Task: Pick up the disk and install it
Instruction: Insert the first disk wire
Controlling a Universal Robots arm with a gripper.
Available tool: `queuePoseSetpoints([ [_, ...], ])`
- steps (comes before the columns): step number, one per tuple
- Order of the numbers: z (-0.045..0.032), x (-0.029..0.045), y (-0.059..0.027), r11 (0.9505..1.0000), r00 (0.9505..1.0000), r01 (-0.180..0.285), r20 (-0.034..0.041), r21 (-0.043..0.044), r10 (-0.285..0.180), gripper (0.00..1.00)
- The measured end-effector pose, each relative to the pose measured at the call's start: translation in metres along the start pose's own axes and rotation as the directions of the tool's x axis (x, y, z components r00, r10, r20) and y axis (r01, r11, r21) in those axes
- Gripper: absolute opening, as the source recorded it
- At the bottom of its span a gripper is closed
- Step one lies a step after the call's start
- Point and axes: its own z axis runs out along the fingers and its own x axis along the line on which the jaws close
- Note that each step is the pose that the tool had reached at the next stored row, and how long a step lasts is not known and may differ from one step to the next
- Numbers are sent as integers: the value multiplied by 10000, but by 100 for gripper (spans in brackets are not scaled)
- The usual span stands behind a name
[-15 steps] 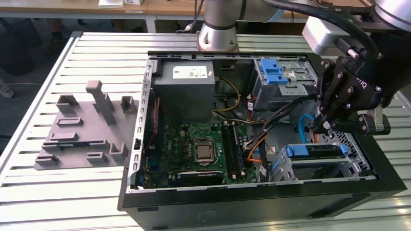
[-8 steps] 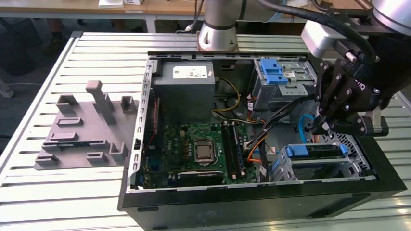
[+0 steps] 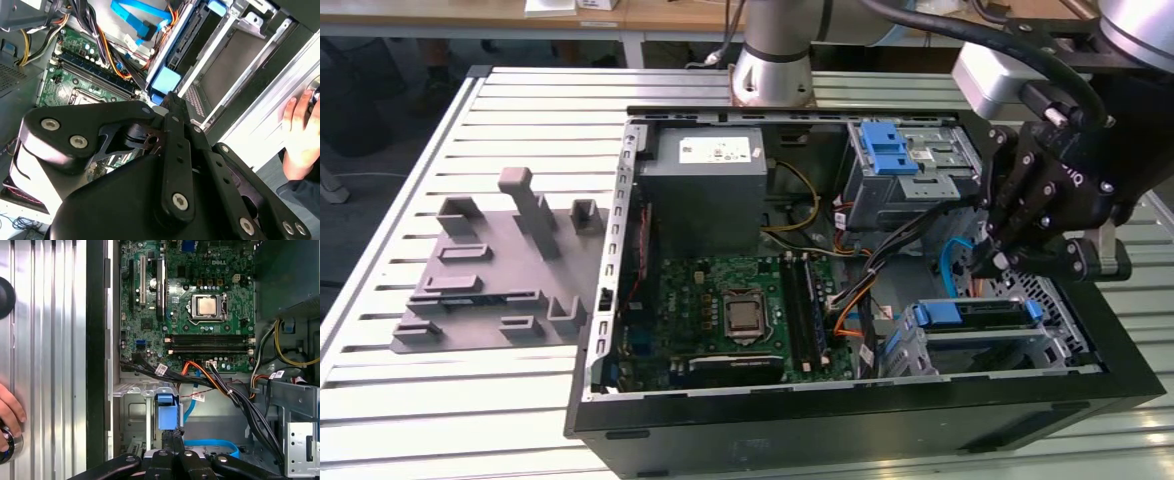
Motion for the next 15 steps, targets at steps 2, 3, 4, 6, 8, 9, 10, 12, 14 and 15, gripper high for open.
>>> queuePoseSetpoints([
  [2, 0, -16, -31, 10000, 10000, 1, 0, 0, -1, 11],
  [3, 1, -23, -47, 10000, 10000, 0, 0, 0, 0, 11],
  [4, 2, -30, -66, 10000, 10000, 1, 0, 0, -1, 11],
  [6, 4, -44, -106, 10000, 10000, 2, 1, -3, -2, 11],
  [8, 7, -55, -144, 10000, 10000, 2, 2, -7, -2, 11],
  [9, 7, -62, -161, 10000, 10000, 2, -2, -8, -2, 11],
  [10, 8, -70, -183, 10000, 10000, 2, -2, -9, -2, 11],
  [12, 12, -80, -220, 10000, 10000, 4, 0, -12, -4, 11],
  [14, 17, -91, -251, 10000, 10000, 4, 0, -18, -4, 11],
  [15, 21, -94, -266, 10000, 10000, 4, -1, -19, -4, 11],
])
